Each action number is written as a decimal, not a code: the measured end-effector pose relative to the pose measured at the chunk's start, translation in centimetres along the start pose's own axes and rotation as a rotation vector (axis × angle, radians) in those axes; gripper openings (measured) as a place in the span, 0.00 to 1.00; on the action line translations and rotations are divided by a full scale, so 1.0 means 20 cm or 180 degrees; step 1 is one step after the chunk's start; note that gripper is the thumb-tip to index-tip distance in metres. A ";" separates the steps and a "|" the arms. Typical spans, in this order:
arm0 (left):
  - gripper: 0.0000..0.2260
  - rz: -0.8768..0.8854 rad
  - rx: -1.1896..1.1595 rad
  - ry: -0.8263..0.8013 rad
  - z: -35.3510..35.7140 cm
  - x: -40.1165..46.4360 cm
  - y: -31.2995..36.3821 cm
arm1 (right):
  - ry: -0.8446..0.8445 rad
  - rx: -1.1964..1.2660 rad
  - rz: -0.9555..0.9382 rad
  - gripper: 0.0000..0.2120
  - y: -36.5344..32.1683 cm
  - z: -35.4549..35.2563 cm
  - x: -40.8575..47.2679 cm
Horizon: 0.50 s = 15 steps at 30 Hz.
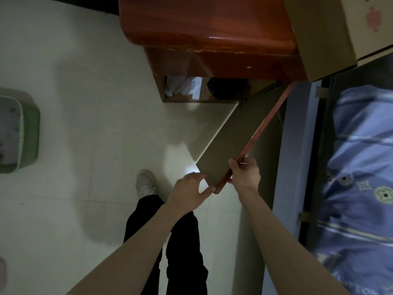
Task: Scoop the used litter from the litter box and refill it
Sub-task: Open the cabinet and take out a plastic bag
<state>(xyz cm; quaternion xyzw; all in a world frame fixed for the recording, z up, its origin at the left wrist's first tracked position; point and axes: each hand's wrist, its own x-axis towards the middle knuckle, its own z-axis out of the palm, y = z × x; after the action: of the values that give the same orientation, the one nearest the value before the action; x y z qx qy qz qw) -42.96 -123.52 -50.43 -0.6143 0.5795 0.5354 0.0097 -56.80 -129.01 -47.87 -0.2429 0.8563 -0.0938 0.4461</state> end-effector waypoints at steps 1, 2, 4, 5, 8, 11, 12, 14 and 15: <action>0.25 0.0129 0.0178 0.0114 -0.03 -0.01 -0.01 | 0.0010 -0.0065 -0.0002 0.09 0.01 0.00 0.00; 0.26 0.0280 0.0339 0.0311 -0.07 -0.02 -0.01 | 0.0006 -0.0140 0.0014 0.09 0.01 -0.02 0.00; 0.26 0.0630 0.0796 0.0809 -0.15 -0.02 -0.03 | 0.0033 -0.0361 0.0026 0.09 0.03 -0.06 0.00; 0.26 0.0745 0.1152 0.1015 -0.20 -0.01 -0.02 | 0.0094 -0.0506 0.0020 0.10 0.04 -0.09 -0.01; 0.30 0.0954 0.2148 0.1362 -0.34 0.00 0.03 | 0.0384 -0.0831 0.0125 0.11 0.10 -0.20 0.00; 0.38 0.1213 0.2469 0.1642 -0.47 0.03 0.11 | 0.0563 -0.1131 0.0267 0.14 0.15 -0.32 0.02; 0.39 0.1240 0.2525 0.1742 -0.51 0.04 0.15 | 0.0576 -0.1173 0.0319 0.15 0.16 -0.36 0.04; 0.38 0.1204 0.2596 0.1894 -0.59 0.07 0.19 | 0.0609 -0.1246 0.0457 0.20 0.17 -0.41 0.09; 0.37 0.1147 0.2614 0.1943 -0.63 0.09 0.21 | 0.0633 -0.1284 0.0492 0.23 0.17 -0.42 0.11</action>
<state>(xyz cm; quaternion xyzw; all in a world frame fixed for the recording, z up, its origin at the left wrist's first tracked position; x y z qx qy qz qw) -38.36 -134.08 -43.60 -0.5784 0.8138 0.0553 -0.0118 -65.87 -127.61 -45.79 -0.2504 0.9134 0.0902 0.3079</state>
